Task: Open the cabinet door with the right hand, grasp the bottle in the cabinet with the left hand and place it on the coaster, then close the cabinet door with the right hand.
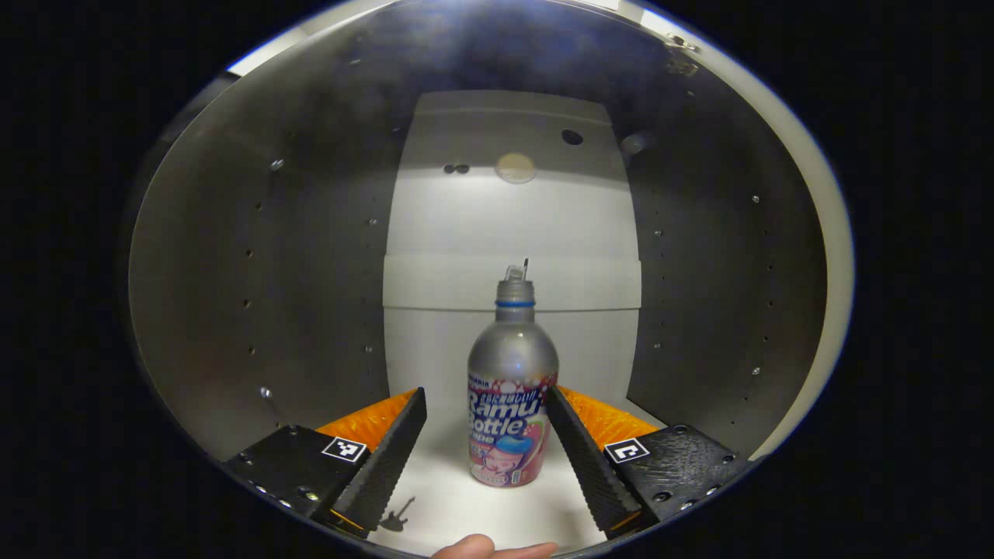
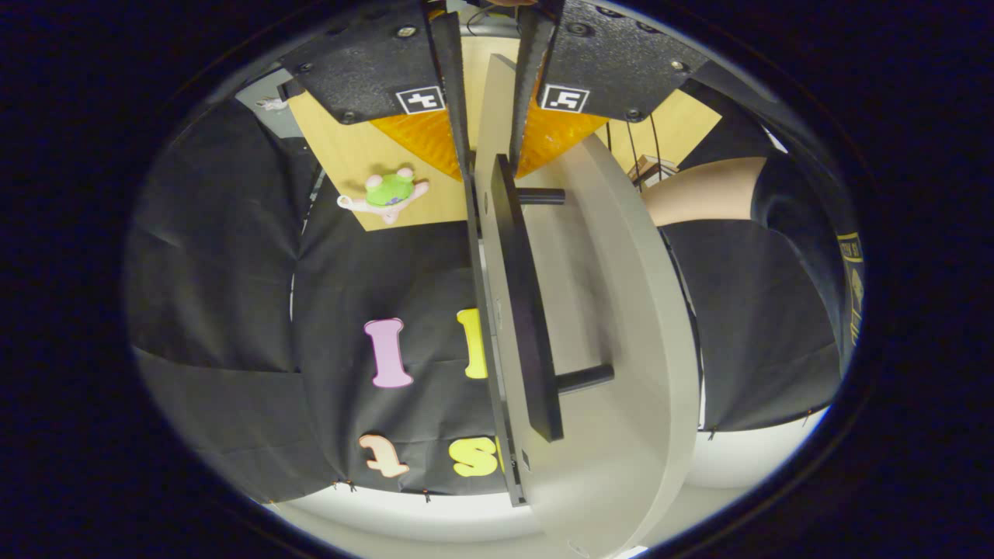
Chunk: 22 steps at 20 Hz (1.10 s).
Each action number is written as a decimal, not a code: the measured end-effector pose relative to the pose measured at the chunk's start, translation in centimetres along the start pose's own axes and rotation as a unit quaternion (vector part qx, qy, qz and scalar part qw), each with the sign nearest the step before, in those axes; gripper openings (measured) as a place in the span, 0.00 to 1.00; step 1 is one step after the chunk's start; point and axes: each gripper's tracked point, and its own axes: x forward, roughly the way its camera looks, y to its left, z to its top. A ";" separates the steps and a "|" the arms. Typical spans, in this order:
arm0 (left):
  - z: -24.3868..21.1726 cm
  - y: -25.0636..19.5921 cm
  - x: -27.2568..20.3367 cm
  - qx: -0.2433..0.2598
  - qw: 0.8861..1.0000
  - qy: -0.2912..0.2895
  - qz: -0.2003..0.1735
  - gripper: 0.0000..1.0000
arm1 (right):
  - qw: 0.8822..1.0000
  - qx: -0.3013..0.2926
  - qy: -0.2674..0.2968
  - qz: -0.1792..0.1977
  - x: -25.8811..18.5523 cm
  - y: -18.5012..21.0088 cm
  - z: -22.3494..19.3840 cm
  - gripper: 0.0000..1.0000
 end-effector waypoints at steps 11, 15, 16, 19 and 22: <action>0.0 -3.7 3.0 0.041 0.999 0.013 -0.005 1.00 | 0.999 0.004 0.003 -0.040 0.6 -2.5 0.2 0.32; -0.1 -3.7 3.1 0.028 0.999 0.017 -0.004 0.81 | 0.999 0.001 0.003 -0.043 0.7 -3.1 0.3 0.32; -0.1 -3.7 3.0 0.026 0.999 0.020 -0.005 0.79 | 0.999 -0.001 0.003 -0.042 0.7 -3.1 0.3 0.32; 0.1 -3.2 1.7 0.019 0.999 0.028 -0.001 0.79 | 1.000 -0.004 0.004 -0.030 0.8 -3.3 0.4 0.32; 0.8 -2.1 -1.2 0.005 1.000 0.028 0.004 0.79 | 1.000 -0.005 0.006 -0.010 1.1 -3.4 0.4 0.32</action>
